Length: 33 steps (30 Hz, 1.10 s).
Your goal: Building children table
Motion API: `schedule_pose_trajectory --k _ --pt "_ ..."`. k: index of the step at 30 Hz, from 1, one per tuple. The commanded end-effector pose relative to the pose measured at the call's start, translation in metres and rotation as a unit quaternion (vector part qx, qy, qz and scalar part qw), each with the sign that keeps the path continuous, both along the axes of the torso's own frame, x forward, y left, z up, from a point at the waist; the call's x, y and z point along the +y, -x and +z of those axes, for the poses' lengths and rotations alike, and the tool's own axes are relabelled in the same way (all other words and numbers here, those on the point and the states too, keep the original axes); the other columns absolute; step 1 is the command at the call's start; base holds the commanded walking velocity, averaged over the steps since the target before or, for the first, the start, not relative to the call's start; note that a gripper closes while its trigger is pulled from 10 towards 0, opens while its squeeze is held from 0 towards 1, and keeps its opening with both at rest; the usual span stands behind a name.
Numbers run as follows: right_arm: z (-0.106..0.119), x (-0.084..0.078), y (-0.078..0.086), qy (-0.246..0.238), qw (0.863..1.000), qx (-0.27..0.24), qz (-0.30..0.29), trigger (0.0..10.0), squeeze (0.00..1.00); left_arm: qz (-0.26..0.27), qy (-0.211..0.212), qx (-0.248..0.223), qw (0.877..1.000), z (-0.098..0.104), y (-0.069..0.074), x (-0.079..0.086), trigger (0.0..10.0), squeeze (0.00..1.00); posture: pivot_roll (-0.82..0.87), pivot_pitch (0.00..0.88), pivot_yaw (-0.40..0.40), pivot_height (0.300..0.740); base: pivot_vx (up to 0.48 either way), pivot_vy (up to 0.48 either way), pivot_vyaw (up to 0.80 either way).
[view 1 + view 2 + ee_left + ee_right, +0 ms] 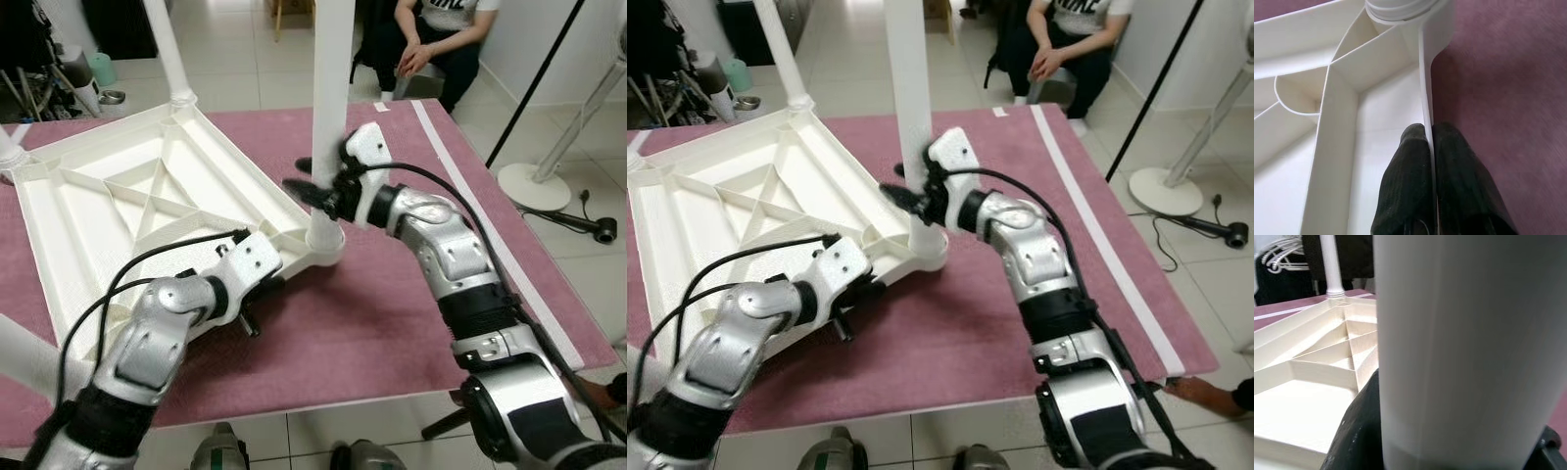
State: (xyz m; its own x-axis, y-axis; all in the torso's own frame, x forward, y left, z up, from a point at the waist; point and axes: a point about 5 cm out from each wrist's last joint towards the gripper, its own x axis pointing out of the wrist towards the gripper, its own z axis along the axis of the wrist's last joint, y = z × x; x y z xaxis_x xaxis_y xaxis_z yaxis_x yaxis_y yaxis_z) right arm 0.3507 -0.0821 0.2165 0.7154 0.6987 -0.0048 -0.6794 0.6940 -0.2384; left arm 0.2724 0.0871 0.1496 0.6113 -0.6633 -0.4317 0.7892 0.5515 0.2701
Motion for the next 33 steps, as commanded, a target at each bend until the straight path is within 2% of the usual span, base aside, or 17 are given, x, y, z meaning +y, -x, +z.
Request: schedule_pose_trajectory --k 1,2,3,7,8,9,10,13,14,15,16,19,20,26,31,32,33 --pt "-0.028 -0.004 -0.009 0.051 0.989 0.029 -0.139 0.0 0.00 0.000 0.023 -0.097 0.995 0.038 -0.009 -0.024 10.0 0.00 0.09 0.000 0.041 0.740 0.000 0.000 0.00" --pt "-0.028 -0.004 -0.009 0.051 0.989 0.029 -0.139 0.0 0.00 0.000 0.023 -0.097 0.995 0.038 -0.009 -0.024 10.0 0.00 0.09 0.000 0.041 0.740 0.000 0.000 0.00" --pt "-0.030 0.001 -0.009 0.044 0.983 0.015 -0.180 0.0 0.00 0.009 0.013 -0.105 0.994 0.039 -0.014 -0.030 10.0 0.00 0.09 0.000 0.048 0.740 0.000 0.000 0.00" --pt "-0.030 0.010 -0.007 0.030 0.983 0.011 -0.183 0.0 0.00 0.013 0.001 -0.112 0.994 0.038 -0.017 -0.033 10.0 0.00 0.08 0.000 0.054 0.740 0.000 0.000 0.00" --pt "-0.029 0.016 -0.003 0.019 0.984 -0.006 -0.177 8.0 0.00 0.015 -0.009 -0.113 0.993 0.035 -0.017 -0.031 10.0 0.00 0.08 0.000 0.055 0.740 0.000 0.000 0.00" --pt "-0.029 0.016 -0.003 0.019 0.984 -0.006 -0.177 8.0 0.00 0.015 -0.009 -0.113 0.993 0.035 -0.017 -0.031 10.0 0.00 0.08 0.000 0.055 0.740 0.000 0.000 0.00" --pt "-0.028 0.022 0.002 0.010 0.989 -0.015 -0.145 10.0 0.00 0.013 -0.019 -0.110 0.994 0.030 -0.016 -0.028 10.0 0.00 0.08 0.000 0.055 0.740 0.000 0.000 0.00" --pt "-0.031 0.024 0.008 0.004 0.993 -0.018 -0.117 10.0 0.00 0.009 -0.028 -0.106 0.994 0.025 -0.014 -0.026 10.0 0.00 0.08 0.000 0.053 0.740 0.000 0.000 0.00" --pt "-0.035 0.023 0.013 -0.002 0.996 -0.012 -0.092 10.0 1.00 0.002 -0.036 -0.102 0.994 0.020 -0.011 -0.026 10.0 0.00 0.08 0.000 0.050 0.740 0.000 0.000 0.00" --pt "-0.039 0.021 0.017 -0.004 0.997 -0.006 -0.073 10.0 1.00 -0.003 -0.038 -0.099 0.994 0.016 -0.008 -0.026 10.0 0.00 0.08 0.000 0.050 0.740 0.000 0.000 0.00" --pt "-0.041 0.019 0.020 -0.001 0.998 -0.006 -0.062 10.0 1.00 -0.008 -0.036 -0.097 0.995 0.013 -0.007 -0.028 10.0 1.00 0.08 0.000 0.050 0.740 0.000 0.000 0.00" --pt "-0.043 0.016 0.024 0.009 0.999 -0.012 -0.047 10.0 0.95 -0.015 -0.029 -0.090 0.995 0.011 -0.005 -0.031 10.0 1.00 0.08 0.000 0.049 0.740 0.000 0.000 0.00" --pt "-0.043 0.012 0.026 0.014 0.999 -0.014 -0.043 10.0 0.00 -0.019 -0.016 -0.081 0.996 0.010 -0.004 -0.032 10.0 1.00 0.08 0.000 0.049 0.740 0.000 0.000 0.00" --pt "-0.045 0.001 0.030 0.021 0.998 -0.021 -0.051 10.0 0.00 -0.033 0.019 -0.064 0.997 0.013 0.000 -0.034 10.0 1.00 0.07 0.000 0.052 0.740 0.000 0.000 0.00" --pt "-0.048 -0.015 0.042 0.034 0.998 -0.036 -0.045 10.0 0.00 -0.031 0.061 -0.081 0.994 0.024 0.003 -0.026 10.0 1.00 0.07 0.000 0.060 0.740 0.000 0.000 0.00" --pt "-0.051 -0.020 0.046 0.030 0.998 -0.030 -0.046 10.0 0.00 -0.034 0.064 -0.090 0.993 0.027 0.005 -0.021 10.0 0.00 0.06 0.000 0.062 0.740 0.000 0.000 0.00" --pt "-0.053 -0.023 0.049 0.027 0.998 -0.025 -0.045 10.0 1.00 -0.036 0.064 -0.097 0.993 0.028 0.007 -0.017 10.0 0.00 0.06 0.000 0.062 0.740 0.000 0.000 0.00"
